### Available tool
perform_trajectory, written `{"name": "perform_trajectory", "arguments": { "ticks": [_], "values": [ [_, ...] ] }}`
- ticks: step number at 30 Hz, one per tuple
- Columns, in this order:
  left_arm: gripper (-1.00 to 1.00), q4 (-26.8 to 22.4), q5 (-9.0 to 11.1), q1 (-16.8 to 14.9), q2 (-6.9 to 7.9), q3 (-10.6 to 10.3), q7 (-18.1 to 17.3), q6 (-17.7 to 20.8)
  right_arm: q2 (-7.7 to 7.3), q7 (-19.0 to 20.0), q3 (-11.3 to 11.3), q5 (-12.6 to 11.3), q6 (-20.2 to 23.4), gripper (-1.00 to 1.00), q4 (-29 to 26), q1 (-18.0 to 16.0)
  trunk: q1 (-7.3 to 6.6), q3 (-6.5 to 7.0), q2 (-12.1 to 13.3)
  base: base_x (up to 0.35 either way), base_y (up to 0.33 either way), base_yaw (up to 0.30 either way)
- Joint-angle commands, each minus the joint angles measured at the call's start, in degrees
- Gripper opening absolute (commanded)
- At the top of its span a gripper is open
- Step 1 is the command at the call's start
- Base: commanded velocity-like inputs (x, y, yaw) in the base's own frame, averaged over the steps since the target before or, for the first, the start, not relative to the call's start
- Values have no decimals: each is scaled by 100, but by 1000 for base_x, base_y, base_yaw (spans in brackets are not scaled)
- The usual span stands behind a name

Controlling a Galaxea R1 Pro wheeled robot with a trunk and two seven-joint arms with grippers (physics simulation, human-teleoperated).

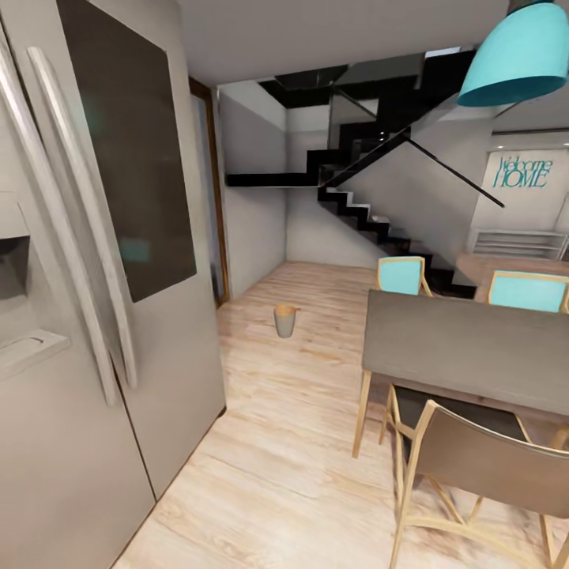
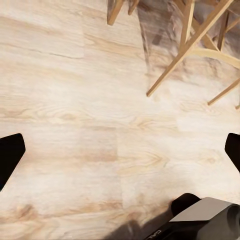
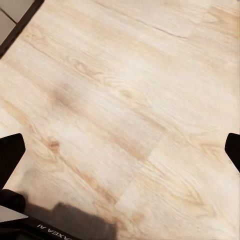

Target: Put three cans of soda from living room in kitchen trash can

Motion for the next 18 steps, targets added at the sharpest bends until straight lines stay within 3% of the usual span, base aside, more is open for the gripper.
{"name": "perform_trajectory", "arguments": {
  "ticks": [1,10,18],
  "values": [
    [100,0,0,0,0,0,0,0,0,0,0,0,0,100,0,0,0,0,0,328,0,-5],
    [100,0,0,0,0,0,0,0,0,0,0,0,0,100,0,0,0,0,0,331,0,-1],
    [100,-4,0,0,0,0,-3,0,0,0,0,0,0,100,0,0,0,0,0,118,32,0]
  ]
}}
